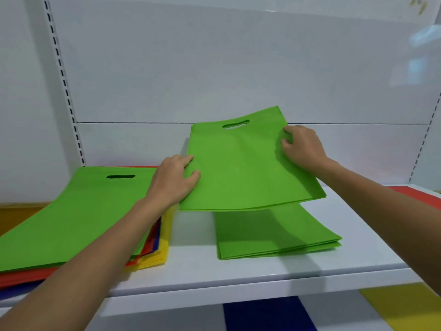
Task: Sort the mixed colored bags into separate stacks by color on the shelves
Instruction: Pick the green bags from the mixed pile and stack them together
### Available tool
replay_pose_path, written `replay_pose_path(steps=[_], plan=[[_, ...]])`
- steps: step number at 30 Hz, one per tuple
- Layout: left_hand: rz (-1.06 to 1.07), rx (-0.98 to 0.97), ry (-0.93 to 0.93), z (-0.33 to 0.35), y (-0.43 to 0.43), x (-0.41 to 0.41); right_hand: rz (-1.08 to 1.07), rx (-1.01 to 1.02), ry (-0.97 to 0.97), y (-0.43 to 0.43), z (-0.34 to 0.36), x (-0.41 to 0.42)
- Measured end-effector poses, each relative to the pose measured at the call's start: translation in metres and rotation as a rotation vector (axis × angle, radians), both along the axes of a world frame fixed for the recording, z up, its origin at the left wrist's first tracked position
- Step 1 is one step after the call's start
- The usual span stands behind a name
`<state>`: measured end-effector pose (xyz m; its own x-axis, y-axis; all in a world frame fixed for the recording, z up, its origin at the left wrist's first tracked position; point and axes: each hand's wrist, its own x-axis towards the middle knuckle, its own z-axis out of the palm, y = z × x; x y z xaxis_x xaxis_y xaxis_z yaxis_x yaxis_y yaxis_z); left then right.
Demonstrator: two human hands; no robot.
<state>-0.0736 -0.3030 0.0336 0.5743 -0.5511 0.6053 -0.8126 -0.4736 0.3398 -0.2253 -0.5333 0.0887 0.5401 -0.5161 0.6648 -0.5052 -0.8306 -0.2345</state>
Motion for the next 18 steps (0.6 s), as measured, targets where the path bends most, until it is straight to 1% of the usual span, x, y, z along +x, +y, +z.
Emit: replay_pose_path(steps=[5,7,9,13,18], plan=[[-0.008,0.162,-0.052,-0.013,-0.028,-0.019,-0.026,-0.039,0.211,-0.036,-0.014,-0.018],[0.009,0.218,-0.063,-0.019,-0.036,-0.025,-0.022,-0.013,0.264,-0.049,-0.024,-0.02],[0.019,0.277,-0.05,-0.028,-0.042,-0.03,0.012,0.057,0.298,-0.059,-0.037,-0.021],[0.052,0.388,0.019,-0.051,-0.046,-0.039,0.08,0.197,0.355,-0.071,-0.075,-0.018],[0.054,0.499,0.178,-0.082,-0.047,-0.048,0.087,0.336,0.463,-0.074,-0.115,-0.012]])
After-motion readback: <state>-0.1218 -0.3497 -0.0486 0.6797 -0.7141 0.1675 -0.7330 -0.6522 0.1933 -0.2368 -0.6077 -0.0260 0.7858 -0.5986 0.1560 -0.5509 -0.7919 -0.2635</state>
